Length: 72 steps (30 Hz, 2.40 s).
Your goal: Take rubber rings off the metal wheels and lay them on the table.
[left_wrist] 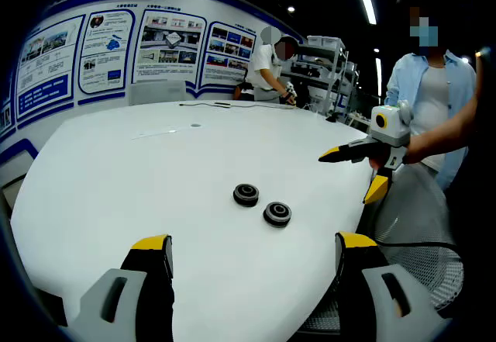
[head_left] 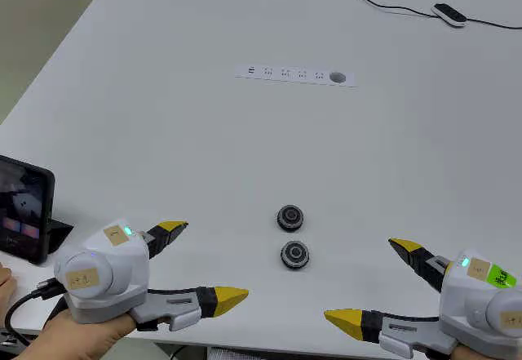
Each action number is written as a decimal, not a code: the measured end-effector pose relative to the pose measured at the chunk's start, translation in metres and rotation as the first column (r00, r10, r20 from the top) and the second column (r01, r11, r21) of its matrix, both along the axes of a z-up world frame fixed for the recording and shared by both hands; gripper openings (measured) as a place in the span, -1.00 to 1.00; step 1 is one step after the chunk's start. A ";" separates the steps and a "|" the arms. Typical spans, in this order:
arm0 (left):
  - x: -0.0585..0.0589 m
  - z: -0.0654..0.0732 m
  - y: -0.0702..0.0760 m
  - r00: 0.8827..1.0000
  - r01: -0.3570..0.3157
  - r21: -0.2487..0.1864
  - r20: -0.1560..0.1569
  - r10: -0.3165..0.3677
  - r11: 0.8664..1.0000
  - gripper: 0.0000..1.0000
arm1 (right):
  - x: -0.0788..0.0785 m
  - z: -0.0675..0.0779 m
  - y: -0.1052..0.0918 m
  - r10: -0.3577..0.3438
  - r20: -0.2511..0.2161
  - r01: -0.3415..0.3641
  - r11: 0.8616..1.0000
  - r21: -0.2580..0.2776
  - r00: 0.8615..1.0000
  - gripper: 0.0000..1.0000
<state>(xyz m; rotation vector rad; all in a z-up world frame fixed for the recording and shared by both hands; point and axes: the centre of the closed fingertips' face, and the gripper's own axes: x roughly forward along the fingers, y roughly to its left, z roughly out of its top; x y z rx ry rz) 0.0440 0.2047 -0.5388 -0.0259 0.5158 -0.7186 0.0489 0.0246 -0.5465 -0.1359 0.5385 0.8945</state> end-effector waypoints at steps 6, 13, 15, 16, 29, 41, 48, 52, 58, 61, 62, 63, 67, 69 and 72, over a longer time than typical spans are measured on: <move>-0.001 -0.001 0.000 1.000 0.003 0.004 -0.002 -0.003 1.000 0.77 | -0.001 -0.001 0.001 0.001 -0.002 -0.001 1.000 0.000 1.000 0.93; -0.003 -0.001 -0.002 1.000 0.005 0.003 -0.006 -0.005 1.000 0.74 | -0.003 -0.003 0.001 0.002 -0.008 -0.002 1.000 -0.002 1.000 0.93; -0.003 -0.001 -0.002 1.000 0.004 0.004 -0.006 -0.004 1.000 0.74 | -0.004 -0.004 0.001 0.003 -0.010 -0.003 1.000 0.000 1.000 0.93; -0.003 -0.001 -0.002 1.000 0.002 0.002 -0.007 -0.002 1.000 0.74 | -0.004 -0.004 0.001 0.003 -0.010 -0.004 1.000 -0.001 1.000 0.93; -0.003 -0.004 -0.002 1.000 0.011 0.009 -0.005 -0.011 1.000 0.66 | -0.005 -0.006 0.004 0.006 -0.016 -0.006 1.000 -0.001 1.000 0.91; -0.001 -0.004 -0.010 0.999 0.033 0.011 -0.009 -0.033 0.999 0.57 | -0.007 -0.008 0.010 0.011 -0.028 -0.011 1.000 0.003 1.000 0.89; 0.002 -0.004 -0.015 0.999 0.053 0.013 -0.008 -0.053 0.999 0.45 | -0.008 -0.011 0.014 0.014 -0.035 -0.013 1.000 0.006 0.999 0.88; 0.004 -0.005 -0.018 0.998 0.065 0.016 -0.008 -0.064 0.998 0.43 | -0.008 -0.012 0.015 0.011 -0.038 -0.011 1.000 0.006 0.999 0.86; 0.007 -0.004 -0.024 0.997 0.083 0.023 -0.004 -0.082 0.996 0.37 | -0.009 -0.014 0.017 0.014 -0.044 -0.014 1.000 0.008 0.999 0.85; 0.008 -0.003 -0.027 0.996 0.094 0.024 0.001 -0.094 0.995 0.28 | -0.009 -0.014 0.020 0.014 -0.045 -0.014 1.000 0.010 0.999 0.84; 0.009 -0.003 -0.027 0.995 0.097 0.024 0.001 -0.097 0.995 0.26 | -0.009 -0.015 0.021 0.015 -0.046 -0.015 1.000 0.011 0.999 0.84; 0.009 -0.003 -0.028 0.995 0.101 0.025 0.000 -0.101 0.995 0.24 | -0.009 -0.015 0.021 0.016 -0.047 -0.015 1.000 0.012 0.999 0.84; 0.012 -0.003 -0.032 0.994 0.111 0.029 0.001 -0.111 0.993 0.19 | -0.008 -0.015 0.025 0.020 -0.047 -0.019 1.000 0.016 0.999 0.83; 0.013 -0.003 -0.034 0.993 0.119 0.034 0.002 -0.119 0.992 0.15 | -0.008 -0.015 0.027 0.021 -0.050 -0.020 1.000 0.020 0.999 0.83; 0.014 -0.004 -0.039 0.991 0.132 0.034 0.006 -0.132 0.991 0.09 | -0.007 -0.015 0.029 0.021 -0.051 -0.020 1.000 0.023 0.998 0.82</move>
